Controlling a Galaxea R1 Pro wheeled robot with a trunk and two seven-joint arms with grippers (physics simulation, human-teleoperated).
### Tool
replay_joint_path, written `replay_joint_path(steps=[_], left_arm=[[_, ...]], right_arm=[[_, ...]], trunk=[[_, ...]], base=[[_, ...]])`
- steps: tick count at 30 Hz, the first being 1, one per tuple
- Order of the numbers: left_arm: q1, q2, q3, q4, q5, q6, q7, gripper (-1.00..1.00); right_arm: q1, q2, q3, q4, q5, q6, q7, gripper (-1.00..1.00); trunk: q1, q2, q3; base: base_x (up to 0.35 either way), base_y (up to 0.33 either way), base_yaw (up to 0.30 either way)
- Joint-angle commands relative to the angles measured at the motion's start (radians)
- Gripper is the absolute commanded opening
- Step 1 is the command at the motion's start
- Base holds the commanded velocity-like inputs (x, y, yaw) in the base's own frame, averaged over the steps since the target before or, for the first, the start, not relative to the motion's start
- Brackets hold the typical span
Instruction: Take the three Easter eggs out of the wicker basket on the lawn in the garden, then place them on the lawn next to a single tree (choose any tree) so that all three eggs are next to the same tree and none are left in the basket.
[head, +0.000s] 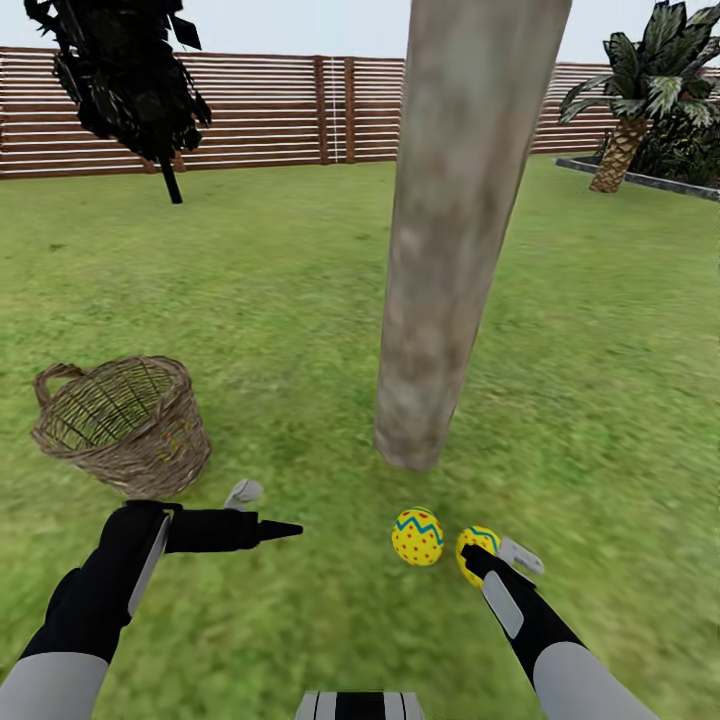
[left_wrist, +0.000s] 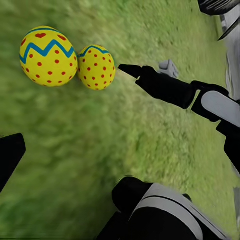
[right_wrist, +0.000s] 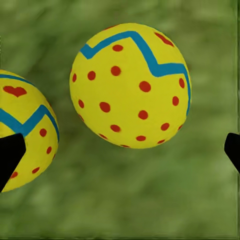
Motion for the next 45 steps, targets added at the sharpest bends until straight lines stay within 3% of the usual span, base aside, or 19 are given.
replay_joint_path(steps=[1, 7, 11, 13, 16, 19, 22, 27, 35, 45], left_arm=[[-0.001, 0.000, 0.002, -0.001, -0.008, 0.009, -0.009, 1.00], [-0.001, 0.001, 0.008, -0.001, -0.009, 0.009, -0.008, 1.00], [-0.001, 0.001, 0.008, 0.000, -0.013, 0.009, -0.001, 1.00], [-0.001, 0.001, 0.009, 0.001, -0.032, 0.009, 0.001, 1.00], [-0.002, -0.002, 0.012, 0.006, -0.121, 0.009, 0.012, 1.00], [-0.002, -0.007, 0.028, 0.007, -0.208, 0.008, 0.053, 1.00], [-0.003, -0.009, 0.043, 0.007, -0.249, 0.008, 0.120, 1.00], [-0.004, -0.008, 0.076, 0.007, -0.261, 0.008, 0.192, 1.00], [-0.004, -0.006, 0.090, 0.007, -0.265, 0.007, 0.204, 1.00], [-0.004, -0.004, 0.091, 0.007, -0.266, 0.007, 0.204, 1.00]], right_arm=[[0.000, 0.001, -0.003, -0.003, -0.007, 0.004, -0.003, 1.00], [-0.005, 0.010, -0.004, -0.003, -0.008, 0.032, -0.004, 1.00], [-0.036, 0.014, -0.004, -0.003, -0.009, 0.152, -0.006, 1.00], [-0.045, 0.016, -0.004, -0.003, -0.010, 0.215, -0.008, 1.00], [-0.066, 0.028, -0.004, -0.005, -0.011, 0.325, -0.011, 1.00], [-0.076, 0.049, -0.004, -0.006, -0.010, 0.385, -0.011, 1.00], [-0.079, 0.059, -0.003, -0.010, -0.010, 0.407, -0.006, 1.00], [-0.080, 0.063, -0.003, -0.013, -0.009, 0.413, -0.003, 1.00], [-0.080, 0.063, 0.084, -0.018, -0.010, 0.408, -0.002, 1.00], [-0.080, 0.063, 0.095, -0.019, -0.010, 0.405, -0.002, 1.00]], trunk=[[-0.001, 0.000, 0.003], [-0.004, 0.001, 0.026], [-0.006, 0.002, 0.042], [-0.006, 0.003, 0.050], [-0.008, 0.003, 0.061], [-0.009, 0.004, 0.073], [-0.010, 0.005, 0.084], [-0.013, 0.006, 0.104], [-0.016, 0.008, 0.135], [-0.021, 0.010, 0.173]], base=[[-0.260, 0.000, 0.000], [-0.300, 0.000, 0.000], [-0.290, 0.000, 0.000], [-0.247, 0.000, 0.000], [-0.178, 0.000, 0.000], [-0.093, 0.000, 0.000], [-0.025, 0.000, 0.000], [-0.005, 0.000, 0.000], [0.000, 0.000, 0.000], [0.000, 0.000, 0.000]])
